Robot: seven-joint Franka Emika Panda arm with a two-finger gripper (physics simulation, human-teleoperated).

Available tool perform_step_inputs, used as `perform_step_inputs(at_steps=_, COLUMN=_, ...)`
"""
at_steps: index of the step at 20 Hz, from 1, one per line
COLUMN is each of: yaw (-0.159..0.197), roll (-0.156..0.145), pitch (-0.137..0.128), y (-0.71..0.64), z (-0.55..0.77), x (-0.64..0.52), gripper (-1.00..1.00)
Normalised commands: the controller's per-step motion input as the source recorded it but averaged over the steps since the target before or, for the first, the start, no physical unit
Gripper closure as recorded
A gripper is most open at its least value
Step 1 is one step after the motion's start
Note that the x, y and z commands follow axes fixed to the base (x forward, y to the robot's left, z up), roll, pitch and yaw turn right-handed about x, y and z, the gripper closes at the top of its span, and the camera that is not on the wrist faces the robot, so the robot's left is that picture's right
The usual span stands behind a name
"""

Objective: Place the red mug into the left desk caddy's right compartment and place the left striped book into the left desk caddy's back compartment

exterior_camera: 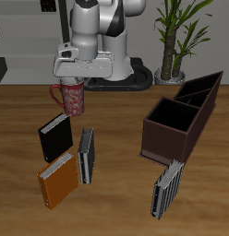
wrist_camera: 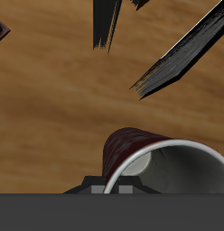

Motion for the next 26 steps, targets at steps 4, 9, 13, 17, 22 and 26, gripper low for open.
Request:
perform_step_inputs(at_steps=4, yaw=0.017, roll=0.0, pitch=-0.026, y=0.47, z=0.42, x=0.26, gripper=1.0)
perform_step_inputs(at_steps=9, yaw=-0.027, roll=-0.014, pitch=-0.019, y=0.46, z=0.48, x=0.21, gripper=1.0)
perform_step_inputs(at_steps=13, yaw=-0.015, roll=-0.013, pitch=-0.027, y=0.46, z=0.42, x=0.24, gripper=1.0)
perform_step_inputs(at_steps=17, yaw=-0.027, roll=-0.007, pitch=-0.036, y=0.48, z=0.41, x=0.15, gripper=1.0)
perform_step_inputs(at_steps=22, yaw=-0.007, roll=0.0, pitch=-0.007, y=0.33, z=0.26, x=0.13, gripper=1.0)
perform_step_inputs(at_steps=26, yaw=0.007, roll=-0.013, pitch=-0.022, y=0.5, z=0.28, x=0.16, gripper=1.0)
